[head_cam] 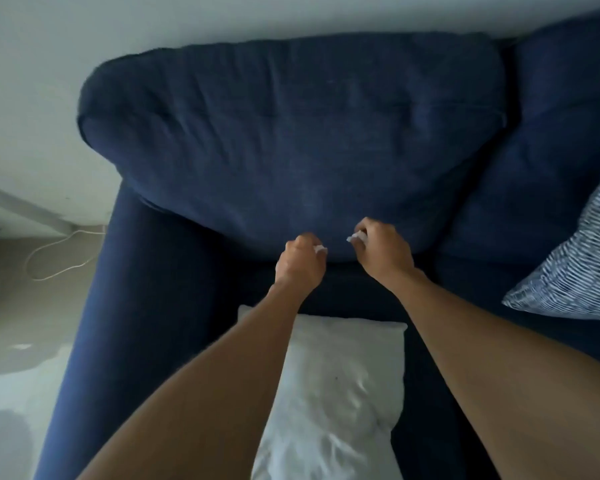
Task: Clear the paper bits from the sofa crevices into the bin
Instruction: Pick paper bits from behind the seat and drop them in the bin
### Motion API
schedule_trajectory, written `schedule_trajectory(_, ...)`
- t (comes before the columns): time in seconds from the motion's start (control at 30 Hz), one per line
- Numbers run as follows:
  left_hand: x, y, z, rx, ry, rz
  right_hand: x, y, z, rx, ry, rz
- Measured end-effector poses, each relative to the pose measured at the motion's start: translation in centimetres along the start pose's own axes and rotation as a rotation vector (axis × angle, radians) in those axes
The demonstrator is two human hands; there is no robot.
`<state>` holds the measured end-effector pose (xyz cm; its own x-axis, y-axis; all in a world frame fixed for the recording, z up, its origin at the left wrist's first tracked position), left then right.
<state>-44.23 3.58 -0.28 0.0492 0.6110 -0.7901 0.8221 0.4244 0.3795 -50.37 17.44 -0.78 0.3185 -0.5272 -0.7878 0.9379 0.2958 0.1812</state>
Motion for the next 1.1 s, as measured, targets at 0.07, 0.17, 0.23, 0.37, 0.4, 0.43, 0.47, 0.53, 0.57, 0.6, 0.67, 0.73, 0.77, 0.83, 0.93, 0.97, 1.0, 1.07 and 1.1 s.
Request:
schedule_trajectory(0.07,-1.8,0.8,2.4,0.013,0.055,-0.046,1.3,0.7,2.7,-0.035,-0.003,0.005)
schedule_trajectory(0.17,-4.3,1.9,6.3,0.008,0.077,-0.119,3.4,1.8,6.9,-0.085,0.005,0.005)
schedule_trajectory(0.23,-5.9,2.4,9.2,-0.019,0.100,-0.148,4.8,2.4,9.5,-0.103,0.002,-0.001)
schedule_trajectory(0.37,-9.6,3.6,14.8,-0.031,0.177,-0.214,8.1,4.1,14.6,-0.131,-0.003,0.005)
schedule_trajectory(0.4,-10.7,4.0,16.3,-0.038,0.198,-0.232,9.2,4.5,16.1,-0.137,-0.008,0.026)
schedule_trajectory(0.43,-11.7,4.4,17.9,-0.049,0.218,-0.245,10.4,5.0,17.6,-0.142,-0.015,0.045)
schedule_trajectory(0.47,-12.7,4.7,19.6,-0.067,0.237,-0.254,11.5,5.5,19.2,-0.146,-0.024,0.056)
schedule_trajectory(0.53,-14.5,5.4,23.3,-0.117,0.259,-0.283,13.9,6.3,22.6,-0.161,-0.038,0.075)
schedule_trajectory(0.57,-15.4,5.7,25.1,-0.144,0.267,-0.300,15.2,6.8,24.4,-0.174,-0.042,0.092)
schedule_trajectory(0.6,-16.4,6.1,27.0,-0.173,0.275,-0.316,16.6,7.3,26.2,-0.191,-0.046,0.114)
schedule_trajectory(0.67,-18.3,7.0,30.6,-0.231,0.284,-0.348,19.4,8.5,29.8,-0.228,-0.057,0.161)
schedule_trajectory(0.73,-20.1,8.2,34.1,-0.292,0.301,-0.372,22.1,9.6,33.1,-0.266,-0.058,0.199)
schedule_trajectory(0.77,-20.9,8.8,35.9,-0.322,0.317,-0.378,23.5,10.2,34.5,-0.281,-0.051,0.218)
schedule_trajectory(0.83,-22.2,10.2,39.4,-0.374,0.354,-0.389,26.1,11.4,37.2,-0.309,-0.030,0.262)
schedule_trajectory(0.93,-23.8,12.1,44.8,-0.448,0.379,-0.420,30.0,13.3,40.7,-0.359,0.008,0.323)
schedule_trajectory(0.97,-24.1,12.8,46.6,-0.473,0.381,-0.430,31.2,13.9,41.7,-0.381,0.024,0.339)
schedule_trajectory(1.0,-24.5,13.5,48.3,-0.498,0.385,-0.439,32.5,14.6,42.7,-0.402,0.041,0.357)
schedule_trajectory(1.07,-24.9,14.9,51.4,-0.548,0.398,-0.460,34.9,16.0,44.6,-0.435,0.055,0.403)
schedule_trajectory(1.1,-25.0,15.6,52.8,-0.573,0.408,-0.470,36.1,16.7,45.4,-0.445,0.054,0.428)
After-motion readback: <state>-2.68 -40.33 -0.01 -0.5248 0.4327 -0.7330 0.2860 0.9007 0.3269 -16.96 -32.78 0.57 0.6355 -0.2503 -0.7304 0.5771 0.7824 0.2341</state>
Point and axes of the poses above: each hand's wrist, its own y-axis away from the middle knuckle, its own x-axis out of the palm, z = x × y, the point moved 4 cm from there along -y, towards the middle knuckle, and after that the axes turned 2 degrees about -z, right-handed, at the moved point
